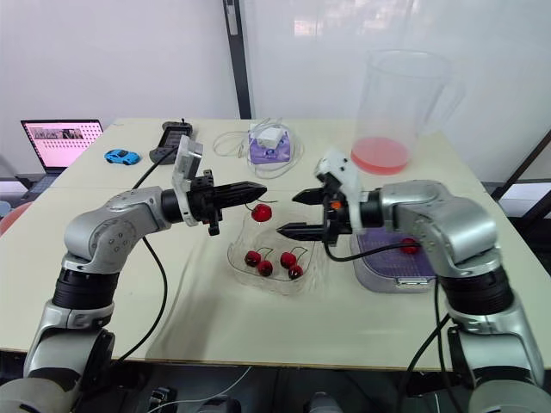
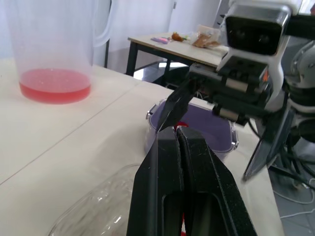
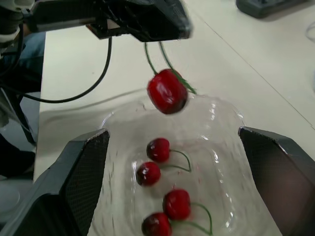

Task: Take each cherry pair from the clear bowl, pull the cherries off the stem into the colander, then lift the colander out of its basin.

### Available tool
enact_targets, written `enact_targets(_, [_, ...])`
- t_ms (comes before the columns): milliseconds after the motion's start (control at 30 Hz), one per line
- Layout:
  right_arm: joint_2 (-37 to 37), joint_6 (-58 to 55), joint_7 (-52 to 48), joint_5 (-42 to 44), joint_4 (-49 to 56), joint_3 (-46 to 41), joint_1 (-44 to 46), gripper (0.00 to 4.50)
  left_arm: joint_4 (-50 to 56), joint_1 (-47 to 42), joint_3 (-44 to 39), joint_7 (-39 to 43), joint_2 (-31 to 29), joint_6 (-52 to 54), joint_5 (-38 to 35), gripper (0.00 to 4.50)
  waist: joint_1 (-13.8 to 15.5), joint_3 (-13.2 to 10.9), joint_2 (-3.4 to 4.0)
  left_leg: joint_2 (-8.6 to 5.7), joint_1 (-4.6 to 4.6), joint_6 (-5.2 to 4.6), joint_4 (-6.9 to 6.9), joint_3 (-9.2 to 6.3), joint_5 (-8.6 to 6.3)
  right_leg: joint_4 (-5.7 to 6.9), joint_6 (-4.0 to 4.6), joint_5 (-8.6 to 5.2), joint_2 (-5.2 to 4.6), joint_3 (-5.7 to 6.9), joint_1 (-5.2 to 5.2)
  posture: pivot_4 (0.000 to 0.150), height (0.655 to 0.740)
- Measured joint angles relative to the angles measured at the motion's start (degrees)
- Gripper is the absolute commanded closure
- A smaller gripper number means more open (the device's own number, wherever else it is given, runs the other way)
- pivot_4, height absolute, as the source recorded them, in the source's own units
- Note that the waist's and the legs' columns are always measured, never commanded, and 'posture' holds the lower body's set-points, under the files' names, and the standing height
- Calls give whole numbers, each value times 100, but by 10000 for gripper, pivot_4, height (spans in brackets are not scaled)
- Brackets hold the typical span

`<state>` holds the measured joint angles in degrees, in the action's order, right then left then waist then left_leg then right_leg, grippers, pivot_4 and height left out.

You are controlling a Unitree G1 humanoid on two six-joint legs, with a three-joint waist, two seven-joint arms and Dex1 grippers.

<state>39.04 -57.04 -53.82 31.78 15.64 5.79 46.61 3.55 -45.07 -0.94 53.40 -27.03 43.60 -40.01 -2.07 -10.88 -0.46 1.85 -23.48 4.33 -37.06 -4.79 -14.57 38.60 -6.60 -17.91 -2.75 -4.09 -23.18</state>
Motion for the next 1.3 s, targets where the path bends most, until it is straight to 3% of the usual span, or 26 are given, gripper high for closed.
enact_targets(267, [-524,317,255,-150,-346,301,119,361,-1,-2,19,-6,31,-1,1,45000,-35,0,0,0,0,2,1,-2,1,3,0,0,0,0,-2,1500,7332])
enact_targets(433, [-712,387,348,-148,-470,289,179,23522,-1,-1,18,-16,37,-3,2,45000,-43,0,0,1,0,1,1,-3,1,4,0,0,1,0,-2,1500,7332])
enact_targets(867, [-817,494,404,-225,-482,305,179,23522,-3,-1,18,-12,73,-16,7,45000,-44,0,0,1,0,0,2,-3,0,4,0,0,1,1,-2,1500,7332])
enact_targets(967, [-817,493,404,-229,-492,305,179,31449,-4,-1,18,-10,76,-17,13,45000,-43,0,0,1,0,0,2,-3,0,4,0,0,1,1,-3,1500,7332])
enact_targets(1000, [-817,494,405,-232,-494,307,179,35951,-5,-1,18,-9,77,-17,16,45000,-43,0,0,1,0,-1,2,-3,0,4,0,0,1,0,-2,1500,7332])
enact_targets(1300, [-815,522,397,-297,-493,385,178,35951,-13,-2,19,13,113,-17,71,45000,-44,0,0,0,0,-2,2,-3,-1,4,0,0,1,1,-3,1500,7332])
